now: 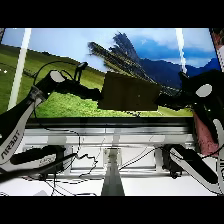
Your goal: Fold the clothes and pants, and hang the long-sleeved shirts on hangers.
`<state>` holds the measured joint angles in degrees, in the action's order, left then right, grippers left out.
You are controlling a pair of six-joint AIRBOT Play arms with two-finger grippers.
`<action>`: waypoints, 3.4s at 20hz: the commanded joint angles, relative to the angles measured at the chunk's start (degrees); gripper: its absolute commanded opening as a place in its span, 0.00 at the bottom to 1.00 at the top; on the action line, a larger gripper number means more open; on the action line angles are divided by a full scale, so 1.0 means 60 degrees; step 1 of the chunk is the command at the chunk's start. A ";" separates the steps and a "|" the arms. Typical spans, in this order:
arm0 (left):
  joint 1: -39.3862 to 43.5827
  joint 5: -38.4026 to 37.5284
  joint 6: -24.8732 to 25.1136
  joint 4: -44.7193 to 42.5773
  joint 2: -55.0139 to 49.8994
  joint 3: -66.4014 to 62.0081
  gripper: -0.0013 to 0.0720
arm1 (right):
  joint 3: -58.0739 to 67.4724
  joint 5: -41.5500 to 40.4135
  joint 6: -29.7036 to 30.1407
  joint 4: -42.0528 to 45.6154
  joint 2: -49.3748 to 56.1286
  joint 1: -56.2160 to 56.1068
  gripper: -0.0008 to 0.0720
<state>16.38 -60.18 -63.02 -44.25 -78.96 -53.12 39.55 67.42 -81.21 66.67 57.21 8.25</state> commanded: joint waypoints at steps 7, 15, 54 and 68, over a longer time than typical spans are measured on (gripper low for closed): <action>0.0029 -0.0310 -0.0004 -0.0018 -0.0750 0.0004 0.96 | 0.0867 -0.0637 -0.0940 -0.0357 0.1945 0.0973 0.96; 0.0029 -0.0331 -0.0004 -0.0015 -0.0750 0.0004 0.96 | 0.2025 0.1581 0.2011 -0.2707 0.4703 0.2055 0.84; -0.0499 0.0674 0.0146 -0.0871 0.3563 -0.2528 0.96 | 0.5166 0.1767 -0.6379 0.5854 -0.2397 0.7712 0.06; -0.0495 0.0674 0.0146 -0.0874 0.3555 -0.2524 0.96 | 0.5166 0.0871 -0.4240 0.1064 -0.2065 0.8225 0.07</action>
<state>13.41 -56.16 -62.15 -49.47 -57.67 -68.23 70.52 74.98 -113.80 83.72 44.47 61.78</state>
